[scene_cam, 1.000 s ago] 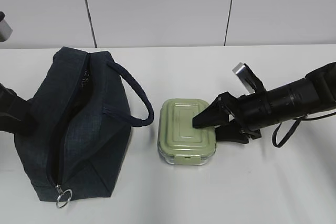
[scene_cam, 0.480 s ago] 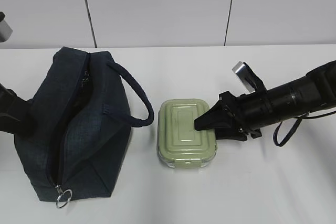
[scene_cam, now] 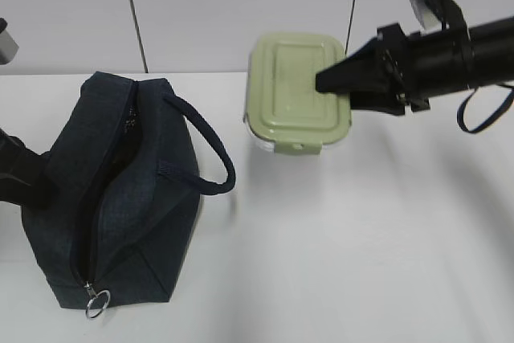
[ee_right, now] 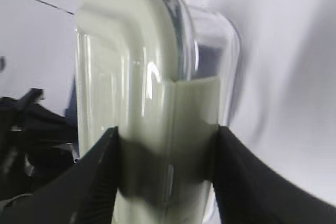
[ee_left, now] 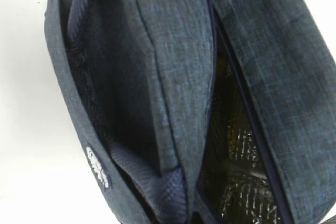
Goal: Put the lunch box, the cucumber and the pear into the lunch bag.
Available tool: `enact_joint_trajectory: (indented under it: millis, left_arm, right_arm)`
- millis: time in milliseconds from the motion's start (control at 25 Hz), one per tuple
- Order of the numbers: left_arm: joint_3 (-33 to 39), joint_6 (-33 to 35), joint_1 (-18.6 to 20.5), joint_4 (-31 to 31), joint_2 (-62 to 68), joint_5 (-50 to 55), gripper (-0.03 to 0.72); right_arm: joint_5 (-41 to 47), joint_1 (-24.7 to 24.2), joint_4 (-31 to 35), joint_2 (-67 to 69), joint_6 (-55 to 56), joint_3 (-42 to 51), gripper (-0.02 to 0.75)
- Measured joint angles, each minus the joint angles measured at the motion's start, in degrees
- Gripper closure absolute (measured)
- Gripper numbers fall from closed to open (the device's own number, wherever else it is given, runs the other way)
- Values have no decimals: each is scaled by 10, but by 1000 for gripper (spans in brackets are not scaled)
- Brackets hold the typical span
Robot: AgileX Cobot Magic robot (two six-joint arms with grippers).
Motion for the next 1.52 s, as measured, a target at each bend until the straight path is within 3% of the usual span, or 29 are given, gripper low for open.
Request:
enact_joint_trajectory:
  millis: [200, 280, 640, 1240, 1520]
  left_arm:
    - [0, 0, 0, 0, 0, 0, 686]
    - [0, 0, 0, 0, 0, -1, 686]
    - [0, 0, 0, 0, 0, -2, 686]
    - [0, 0, 0, 7, 0, -5, 686]
    - [0, 0, 0, 9, 0, -6, 686]
  right_arm:
    - [-1, 85, -7, -18, 66, -107, 363]
    - [-28, 130, -40, -18, 100, -150, 363]
    - [-136, 282, -314, 11, 266, -259, 364]
    - [-233, 349, -374, 72, 322, -270, 364]
    - [-197, 354, -543, 101, 390, -271, 364]
